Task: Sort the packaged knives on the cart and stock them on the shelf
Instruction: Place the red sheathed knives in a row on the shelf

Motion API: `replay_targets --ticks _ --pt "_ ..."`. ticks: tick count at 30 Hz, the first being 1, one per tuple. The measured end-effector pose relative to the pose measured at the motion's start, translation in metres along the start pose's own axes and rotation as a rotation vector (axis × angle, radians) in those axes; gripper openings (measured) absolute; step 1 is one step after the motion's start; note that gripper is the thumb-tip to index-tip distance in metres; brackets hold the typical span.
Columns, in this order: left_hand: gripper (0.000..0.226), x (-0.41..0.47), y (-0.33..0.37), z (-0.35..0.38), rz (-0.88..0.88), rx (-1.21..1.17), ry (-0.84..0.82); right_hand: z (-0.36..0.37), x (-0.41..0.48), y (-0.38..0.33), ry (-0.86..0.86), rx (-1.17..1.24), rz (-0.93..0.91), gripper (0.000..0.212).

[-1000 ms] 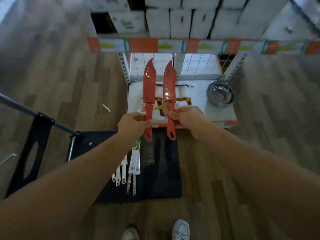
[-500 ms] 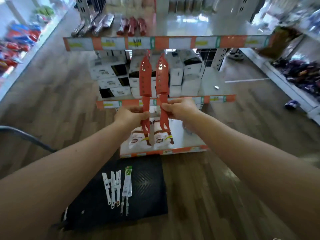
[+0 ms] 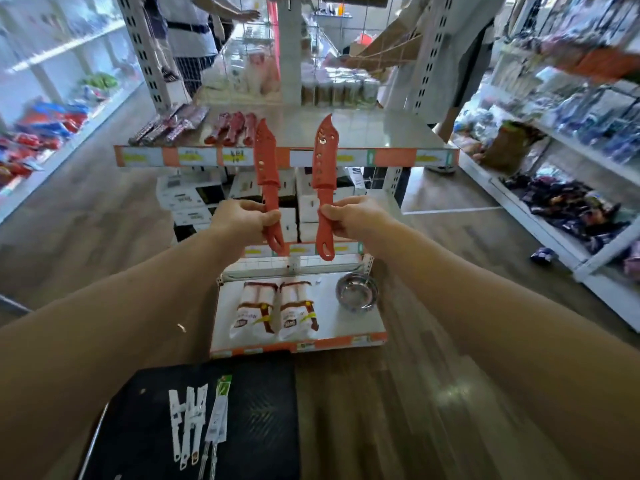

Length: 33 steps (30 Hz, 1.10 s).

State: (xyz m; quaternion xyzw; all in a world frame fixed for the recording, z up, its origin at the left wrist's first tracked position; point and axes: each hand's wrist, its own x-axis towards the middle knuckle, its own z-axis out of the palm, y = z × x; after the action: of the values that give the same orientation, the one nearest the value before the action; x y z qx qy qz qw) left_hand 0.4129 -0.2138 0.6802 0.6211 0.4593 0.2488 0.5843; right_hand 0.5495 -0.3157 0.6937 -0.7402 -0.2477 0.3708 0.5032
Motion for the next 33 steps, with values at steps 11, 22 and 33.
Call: replay_targets --ticks 11,22,33 --pt "0.023 0.054 0.029 0.027 -0.011 -0.028 -0.022 -0.022 0.040 -0.016 0.009 -0.004 0.006 0.025" --pt "0.013 0.180 0.074 0.033 -0.017 0.064 -0.007 -0.011 0.174 -0.066 -0.045 0.011 0.036 0.023" --pt "0.013 0.270 0.078 0.020 -0.054 0.291 0.059 0.011 0.273 -0.094 -0.095 -0.051 0.091 0.033"
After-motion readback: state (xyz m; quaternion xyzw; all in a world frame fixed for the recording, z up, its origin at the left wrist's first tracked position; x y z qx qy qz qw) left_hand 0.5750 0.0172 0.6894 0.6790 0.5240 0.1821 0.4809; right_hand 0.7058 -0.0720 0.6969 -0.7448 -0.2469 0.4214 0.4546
